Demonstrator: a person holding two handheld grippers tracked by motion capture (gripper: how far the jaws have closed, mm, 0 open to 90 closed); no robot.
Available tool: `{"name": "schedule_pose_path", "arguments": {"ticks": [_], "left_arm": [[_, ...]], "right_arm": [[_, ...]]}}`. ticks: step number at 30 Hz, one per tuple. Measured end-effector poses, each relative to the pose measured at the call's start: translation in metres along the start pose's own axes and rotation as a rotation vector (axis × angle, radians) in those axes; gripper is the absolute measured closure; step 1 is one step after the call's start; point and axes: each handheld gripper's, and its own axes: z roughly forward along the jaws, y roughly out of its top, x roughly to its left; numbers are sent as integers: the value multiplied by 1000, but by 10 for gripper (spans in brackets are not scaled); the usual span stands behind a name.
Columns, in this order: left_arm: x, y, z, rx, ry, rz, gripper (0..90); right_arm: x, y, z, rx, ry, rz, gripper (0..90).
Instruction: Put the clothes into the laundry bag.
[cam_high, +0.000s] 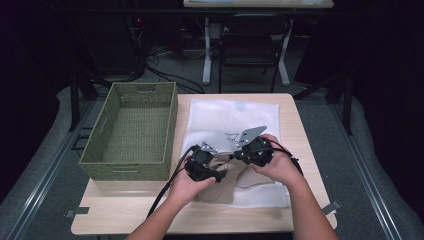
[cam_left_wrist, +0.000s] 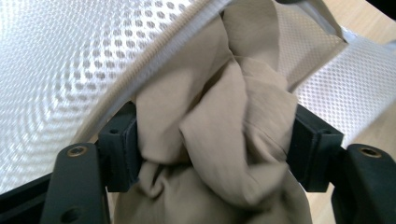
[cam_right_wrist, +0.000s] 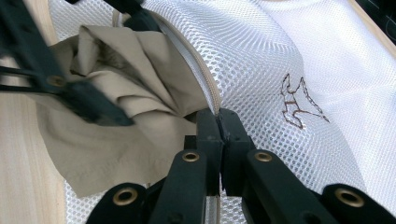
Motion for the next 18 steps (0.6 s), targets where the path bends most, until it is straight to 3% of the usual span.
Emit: {"name": "schedule_pose_path", "arguments": {"ticks": [12, 18], "left_arm": [[-6, -21, -37, -16, -8, 45, 295], [-2, -38, -43, 0, -1, 32, 295]], "right_arm": [[0, 0, -1, -2, -6, -2, 889], [0, 0, -1, -2, -4, 0, 889]]}}
